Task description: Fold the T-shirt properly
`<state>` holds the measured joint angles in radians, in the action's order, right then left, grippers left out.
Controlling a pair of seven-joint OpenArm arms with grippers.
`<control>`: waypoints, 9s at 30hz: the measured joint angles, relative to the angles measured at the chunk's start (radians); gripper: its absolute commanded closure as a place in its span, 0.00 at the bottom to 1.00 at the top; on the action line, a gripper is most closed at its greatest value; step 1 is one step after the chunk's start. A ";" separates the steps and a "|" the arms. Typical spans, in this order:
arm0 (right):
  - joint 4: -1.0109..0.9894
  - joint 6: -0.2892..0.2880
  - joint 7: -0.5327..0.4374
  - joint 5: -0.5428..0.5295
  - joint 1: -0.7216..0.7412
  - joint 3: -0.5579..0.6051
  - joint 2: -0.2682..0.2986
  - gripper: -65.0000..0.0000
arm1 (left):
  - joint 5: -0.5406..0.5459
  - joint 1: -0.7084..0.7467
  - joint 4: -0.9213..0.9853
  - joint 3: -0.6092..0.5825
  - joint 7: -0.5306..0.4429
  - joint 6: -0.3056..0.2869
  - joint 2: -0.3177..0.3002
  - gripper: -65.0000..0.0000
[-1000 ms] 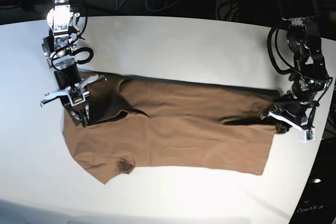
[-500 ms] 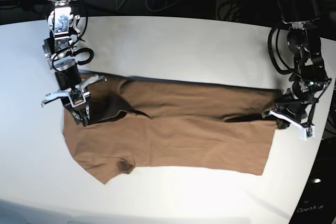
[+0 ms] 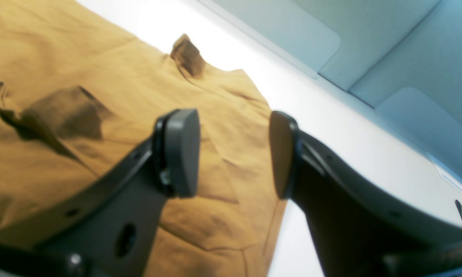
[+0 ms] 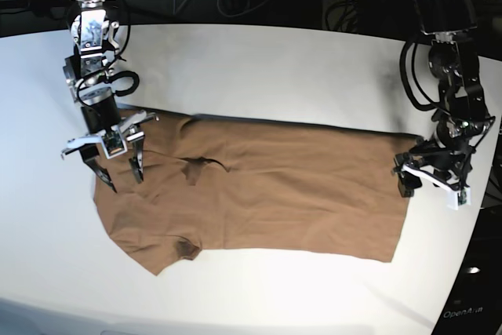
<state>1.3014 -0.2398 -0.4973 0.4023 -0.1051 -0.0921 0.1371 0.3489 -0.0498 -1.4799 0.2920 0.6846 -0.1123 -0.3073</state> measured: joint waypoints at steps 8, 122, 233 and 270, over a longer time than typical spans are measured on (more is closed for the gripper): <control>0.000 0.000 0.005 0.000 0.000 -0.002 0.000 0.54 | 0.000 0.000 0.000 0.000 0.001 0.000 0.000 0.30; -0.038 0.023 -0.006 -0.046 -0.360 -0.129 0.060 0.99 | 0.056 0.430 -0.093 -0.092 -0.147 -0.031 0.102 0.96; -0.101 -0.468 0.810 0.249 0.489 -0.247 -0.029 0.49 | -0.235 -0.179 0.074 -0.002 0.351 -0.005 0.019 0.94; -0.550 -0.463 0.722 0.253 0.670 -0.253 0.029 0.40 | -0.237 -0.257 0.170 -0.092 0.269 -0.011 0.022 0.38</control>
<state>0.7513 -0.7029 0.2249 0.6556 0.5652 -0.3447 0.1658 0.1120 -0.3069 -1.3098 0.2001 0.9539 -0.1234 -0.2855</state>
